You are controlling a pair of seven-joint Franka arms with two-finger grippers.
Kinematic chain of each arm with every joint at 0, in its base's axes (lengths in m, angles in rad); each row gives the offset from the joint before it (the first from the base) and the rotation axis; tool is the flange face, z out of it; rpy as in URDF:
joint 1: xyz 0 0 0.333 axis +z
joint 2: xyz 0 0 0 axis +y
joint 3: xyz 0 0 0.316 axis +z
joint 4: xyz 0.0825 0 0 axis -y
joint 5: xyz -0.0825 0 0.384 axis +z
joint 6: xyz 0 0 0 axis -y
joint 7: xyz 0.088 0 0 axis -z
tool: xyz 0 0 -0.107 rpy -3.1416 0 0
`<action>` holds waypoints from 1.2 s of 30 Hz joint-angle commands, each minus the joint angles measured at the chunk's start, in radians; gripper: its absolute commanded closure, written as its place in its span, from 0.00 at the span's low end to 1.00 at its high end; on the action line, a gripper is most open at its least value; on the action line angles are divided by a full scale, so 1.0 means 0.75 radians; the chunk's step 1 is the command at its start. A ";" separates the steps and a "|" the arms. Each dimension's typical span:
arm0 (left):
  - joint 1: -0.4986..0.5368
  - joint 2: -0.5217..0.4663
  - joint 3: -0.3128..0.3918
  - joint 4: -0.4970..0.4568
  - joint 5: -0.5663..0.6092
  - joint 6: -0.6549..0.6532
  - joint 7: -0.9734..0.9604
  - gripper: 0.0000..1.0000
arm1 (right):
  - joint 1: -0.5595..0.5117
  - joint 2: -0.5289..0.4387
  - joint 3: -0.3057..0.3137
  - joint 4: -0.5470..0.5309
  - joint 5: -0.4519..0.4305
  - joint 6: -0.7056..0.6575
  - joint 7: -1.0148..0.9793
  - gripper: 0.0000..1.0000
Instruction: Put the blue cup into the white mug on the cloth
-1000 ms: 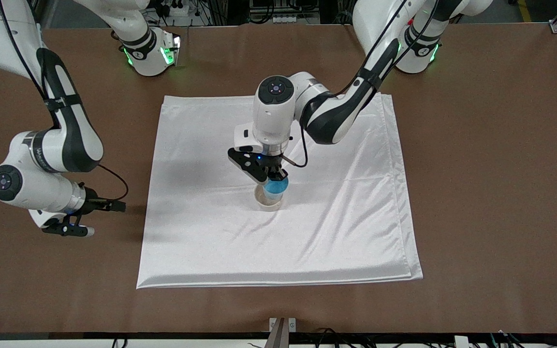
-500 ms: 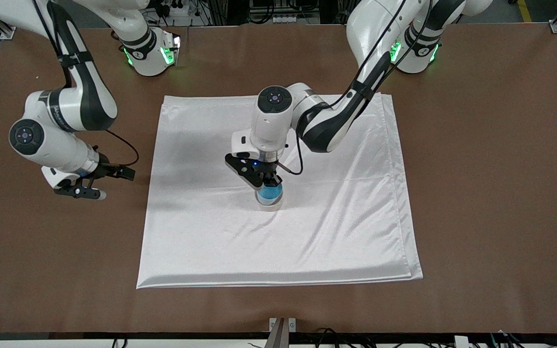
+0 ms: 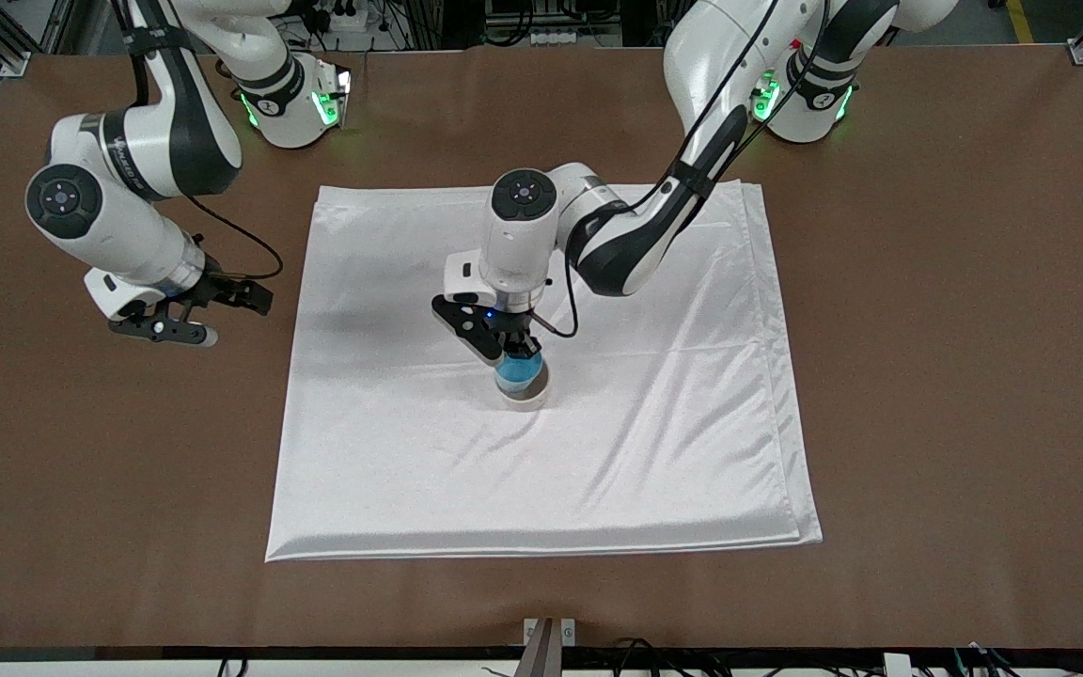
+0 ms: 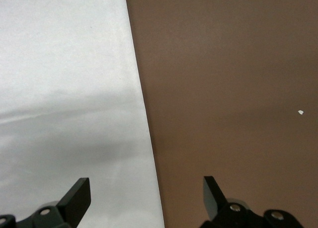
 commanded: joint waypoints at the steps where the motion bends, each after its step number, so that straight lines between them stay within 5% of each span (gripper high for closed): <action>1: -0.010 -0.003 0.016 0.023 0.021 -0.006 0.008 0.40 | 0.016 -0.070 -0.002 0.042 0.009 -0.122 -0.006 0.00; 3: -0.010 -0.007 0.018 0.023 0.027 -0.012 0.008 0.00 | 0.016 -0.072 0.002 0.107 0.009 -0.204 -0.006 0.00; 13: 0.002 -0.056 0.016 0.021 0.029 -0.104 0.006 0.00 | -0.002 -0.066 -0.015 0.473 0.024 -0.529 -0.200 0.00; 20: -0.014 -0.160 0.020 0.021 0.029 -0.317 -0.051 0.00 | 0.000 -0.064 -0.031 0.637 0.026 -0.646 -0.210 0.00; 30: 0.055 -0.369 0.085 0.011 0.027 -0.503 -0.065 0.00 | 0.002 -0.058 -0.176 0.807 0.124 -0.712 -0.386 0.00; 36: 0.159 -0.491 0.075 0.011 0.009 -0.634 -0.155 0.00 | 0.012 -0.058 -0.178 0.848 0.083 -0.636 -0.378 0.00</action>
